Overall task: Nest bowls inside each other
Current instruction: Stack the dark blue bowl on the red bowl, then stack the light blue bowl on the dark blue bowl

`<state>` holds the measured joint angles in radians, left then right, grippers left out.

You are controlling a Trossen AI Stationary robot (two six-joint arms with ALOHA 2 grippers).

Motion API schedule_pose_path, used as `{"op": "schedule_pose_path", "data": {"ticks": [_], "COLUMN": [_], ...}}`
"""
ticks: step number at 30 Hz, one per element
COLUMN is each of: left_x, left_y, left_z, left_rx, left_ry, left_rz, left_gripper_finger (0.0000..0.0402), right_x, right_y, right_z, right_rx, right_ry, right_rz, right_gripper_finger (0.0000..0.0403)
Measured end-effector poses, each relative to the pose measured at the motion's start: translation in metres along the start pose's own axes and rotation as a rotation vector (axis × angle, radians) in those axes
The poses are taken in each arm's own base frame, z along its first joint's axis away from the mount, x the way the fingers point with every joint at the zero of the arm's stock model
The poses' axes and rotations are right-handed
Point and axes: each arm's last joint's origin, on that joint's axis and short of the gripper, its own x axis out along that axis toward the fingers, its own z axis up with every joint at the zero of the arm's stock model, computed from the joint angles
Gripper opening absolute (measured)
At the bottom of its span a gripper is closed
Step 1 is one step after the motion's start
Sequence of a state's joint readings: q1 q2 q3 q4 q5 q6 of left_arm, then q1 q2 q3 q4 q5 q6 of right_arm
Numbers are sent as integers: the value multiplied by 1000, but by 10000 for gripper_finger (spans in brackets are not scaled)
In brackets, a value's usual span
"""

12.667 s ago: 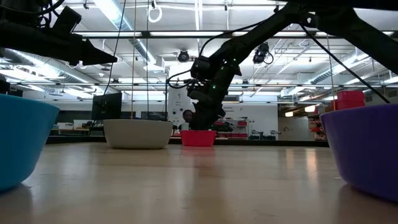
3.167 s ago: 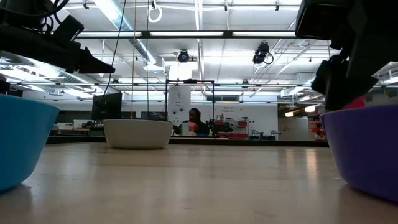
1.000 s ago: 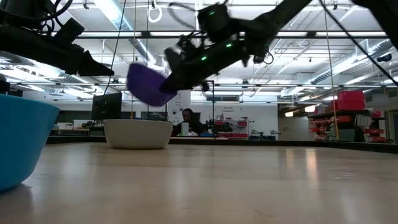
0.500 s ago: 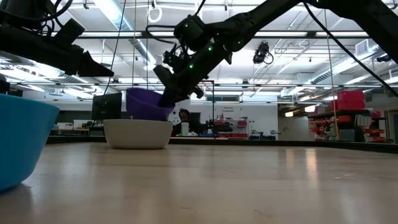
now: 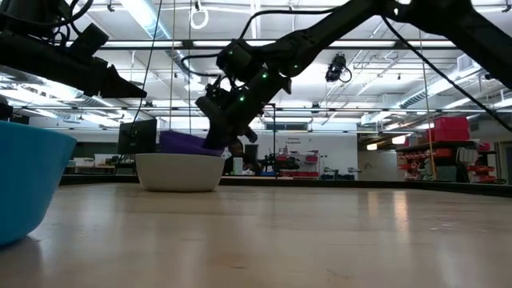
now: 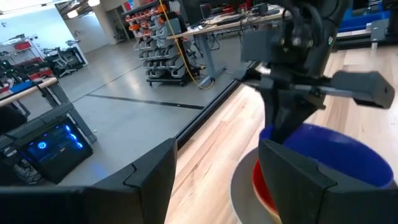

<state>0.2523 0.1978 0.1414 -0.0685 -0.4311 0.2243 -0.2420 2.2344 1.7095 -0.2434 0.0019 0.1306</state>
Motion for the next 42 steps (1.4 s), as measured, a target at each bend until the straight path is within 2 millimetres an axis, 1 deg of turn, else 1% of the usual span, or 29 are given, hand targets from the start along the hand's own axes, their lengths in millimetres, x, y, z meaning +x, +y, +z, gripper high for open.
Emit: {"op": "schedule_pose_path", "data": {"ticks": [5,8,10,17,19,21,25,31,34,39,42], "left_x": [0,0,0,0,0,0,0,0,0,0,0], "left_y": [0,0,0,0,0,0,0,0,0,-1,-2], "left_z": [0,0,0,0,0,0,0,0,0,0,0], "left_rx": [0,1,0,4,2,2,2,4,4,-4,-21], "left_ry": [1,2,1,2,2,2,2,2,2,-3,-9], "left_rz": [-2,-2,-2,1,1,1,1,1,1,-23,-62], "left_gripper_finger": [232,232,232,232,232,232,232,232,232,232,232], "right_x": [14,15,15,14,14,11,-3,-22,-29,-43,-49], "right_y": [4,5,5,7,7,7,7,9,13,23,38], "right_z": [-1,1,1,2,1,3,13,40,50,56,55], "right_rx": [-12,-11,-10,-6,-8,-8,-18,-56,-71,-125,-165], "right_ry": [87,85,86,92,95,96,54,-5,-38,-40,-34], "right_rz": [6,32,58,105,104,100,55,-7,-42,-101,-82], "right_gripper_finger": [1,14,42,171,194,209,219,211,208,211,213]}}
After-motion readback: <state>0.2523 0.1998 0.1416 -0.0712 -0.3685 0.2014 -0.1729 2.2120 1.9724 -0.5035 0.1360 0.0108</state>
